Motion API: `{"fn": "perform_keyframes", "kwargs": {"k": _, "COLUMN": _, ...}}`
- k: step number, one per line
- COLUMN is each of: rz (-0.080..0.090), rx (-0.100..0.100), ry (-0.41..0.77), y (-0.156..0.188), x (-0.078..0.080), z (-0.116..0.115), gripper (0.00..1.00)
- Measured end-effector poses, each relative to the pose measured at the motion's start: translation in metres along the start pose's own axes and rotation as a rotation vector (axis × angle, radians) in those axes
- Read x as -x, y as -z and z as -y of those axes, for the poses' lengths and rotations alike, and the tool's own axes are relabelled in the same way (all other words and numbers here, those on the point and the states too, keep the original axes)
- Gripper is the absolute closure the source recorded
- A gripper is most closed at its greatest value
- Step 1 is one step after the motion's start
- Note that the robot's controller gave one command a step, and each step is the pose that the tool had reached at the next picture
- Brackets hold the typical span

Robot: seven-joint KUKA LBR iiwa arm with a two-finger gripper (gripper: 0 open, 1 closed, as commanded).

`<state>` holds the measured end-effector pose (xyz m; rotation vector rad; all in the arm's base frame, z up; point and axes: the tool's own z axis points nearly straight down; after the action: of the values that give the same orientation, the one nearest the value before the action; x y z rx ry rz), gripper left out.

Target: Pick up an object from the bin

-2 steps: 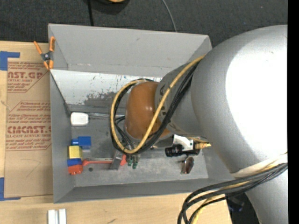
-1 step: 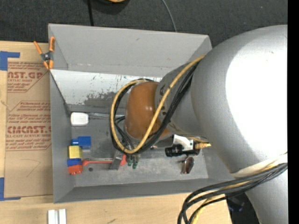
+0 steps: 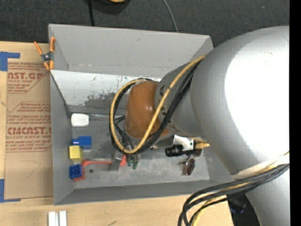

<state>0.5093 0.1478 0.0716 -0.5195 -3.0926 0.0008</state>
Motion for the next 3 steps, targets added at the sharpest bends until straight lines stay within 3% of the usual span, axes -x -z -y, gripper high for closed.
{"fn": "perform_keyframes", "kwargs": {"k": 2, "rz": 0.0, "rx": -0.001, "ry": 0.025, "y": -0.002, "x": 0.007, "z": 0.002, "gripper": 1.0}}
{"fn": "perform_keyframes", "kwargs": {"k": 3, "rz": -0.008, "rx": -0.005, "ry": 0.006, "y": 0.039, "x": 0.014, "z": 0.003, "gripper": 1.0}}
